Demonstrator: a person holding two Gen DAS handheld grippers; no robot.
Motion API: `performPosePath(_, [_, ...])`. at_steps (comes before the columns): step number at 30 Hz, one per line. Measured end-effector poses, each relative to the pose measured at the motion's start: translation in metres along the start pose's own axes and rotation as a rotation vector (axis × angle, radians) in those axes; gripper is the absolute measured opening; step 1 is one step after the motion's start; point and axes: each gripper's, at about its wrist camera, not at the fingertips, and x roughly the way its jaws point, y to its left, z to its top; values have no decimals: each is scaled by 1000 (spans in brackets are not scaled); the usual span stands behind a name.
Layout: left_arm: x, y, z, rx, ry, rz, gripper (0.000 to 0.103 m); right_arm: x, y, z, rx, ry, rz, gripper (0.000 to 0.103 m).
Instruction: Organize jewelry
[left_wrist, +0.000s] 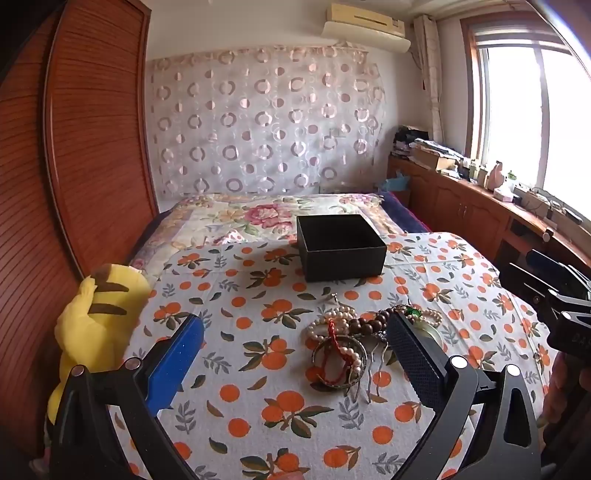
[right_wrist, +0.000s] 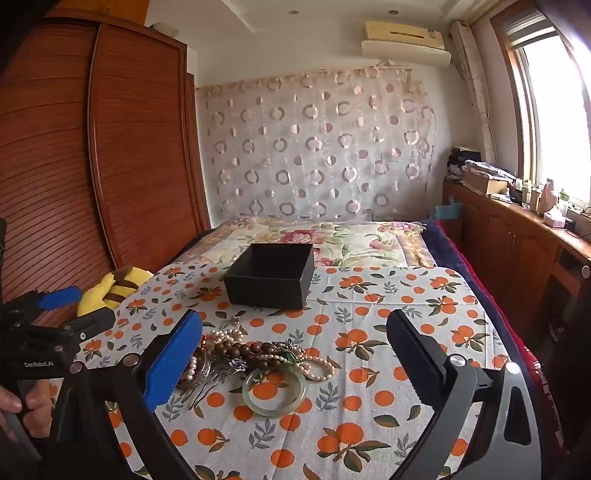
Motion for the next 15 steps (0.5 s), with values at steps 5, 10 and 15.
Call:
performPosePath(5, [0,0,0,-1,4,-2,96,1,-1,0,2,6,2,101])
performPosePath(10, [0,0,0,-2,1,-2,96,1,-1,-1,2,5,-1,101])
performPosePath(15, [0,0,0,-4,2,-2,96,1,-1,-1,2,5,-1,101])
